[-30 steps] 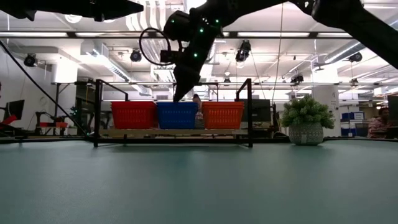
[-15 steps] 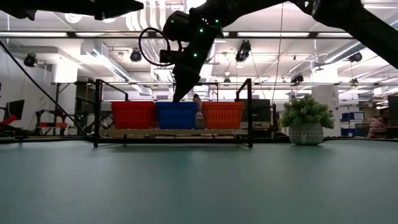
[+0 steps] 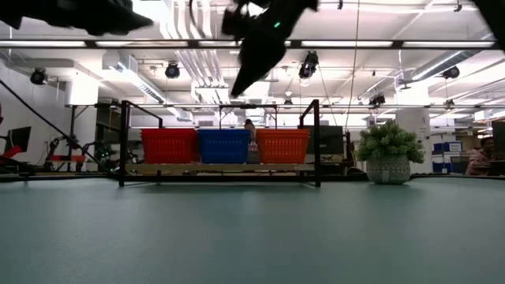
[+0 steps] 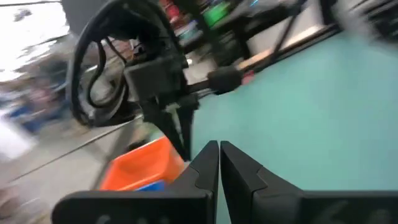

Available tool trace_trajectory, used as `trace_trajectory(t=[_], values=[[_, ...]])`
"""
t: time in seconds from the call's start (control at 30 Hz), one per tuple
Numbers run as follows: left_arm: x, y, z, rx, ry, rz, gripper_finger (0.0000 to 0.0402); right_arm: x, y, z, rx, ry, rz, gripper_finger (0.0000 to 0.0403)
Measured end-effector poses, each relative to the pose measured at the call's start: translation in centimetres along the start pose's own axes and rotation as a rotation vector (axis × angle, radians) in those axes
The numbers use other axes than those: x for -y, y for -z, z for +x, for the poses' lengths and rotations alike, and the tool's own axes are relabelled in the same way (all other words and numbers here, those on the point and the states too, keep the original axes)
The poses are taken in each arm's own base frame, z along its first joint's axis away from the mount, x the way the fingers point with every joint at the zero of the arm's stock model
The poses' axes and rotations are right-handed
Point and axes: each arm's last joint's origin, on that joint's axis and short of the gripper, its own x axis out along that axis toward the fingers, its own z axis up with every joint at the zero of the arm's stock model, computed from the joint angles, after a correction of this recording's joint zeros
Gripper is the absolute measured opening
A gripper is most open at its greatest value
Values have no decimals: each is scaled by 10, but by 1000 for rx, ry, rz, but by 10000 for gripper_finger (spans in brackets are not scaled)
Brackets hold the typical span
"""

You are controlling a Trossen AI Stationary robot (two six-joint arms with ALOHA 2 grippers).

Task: Stack baskets on shelf by color
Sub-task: Return to Home Position

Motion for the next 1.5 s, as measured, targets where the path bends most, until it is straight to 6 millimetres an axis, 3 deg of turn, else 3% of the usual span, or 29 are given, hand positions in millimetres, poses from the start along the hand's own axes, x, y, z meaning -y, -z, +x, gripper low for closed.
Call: trace_trajectory(t=[0.2, 0.37, 0.63, 0.83, 1.0, 1.17, 1.4, 1.5], values=[[14, 10, -12, 163, 292, -21, 0, -62, 36, -33, 256, 7, -20, 8], [22, 27, -15, 154, 301, -71, 0, -90, 88, -43, 447, 37, -49, 8], [33, 50, -22, 278, 248, -140, 0, -107, 173, -48, 654, 95, 9, 8], [39, 65, -28, 315, 237, -203, 0, -113, 215, -63, 720, 187, 5, 8], [41, 75, -31, 326, 141, -213, 0, -117, 242, -81, 826, 241, 1, 8], [44, 87, -31, 306, 53, -225, 0, -123, 269, -87, 905, 286, -7, 8], [43, 90, -28, 244, -17, -233, 0, -126, 291, -109, 1103, 386, -36, 8], [44, 91, -26, 228, -11, -231, 0, -128, 299, -108, 1141, 386, -45, 8]])
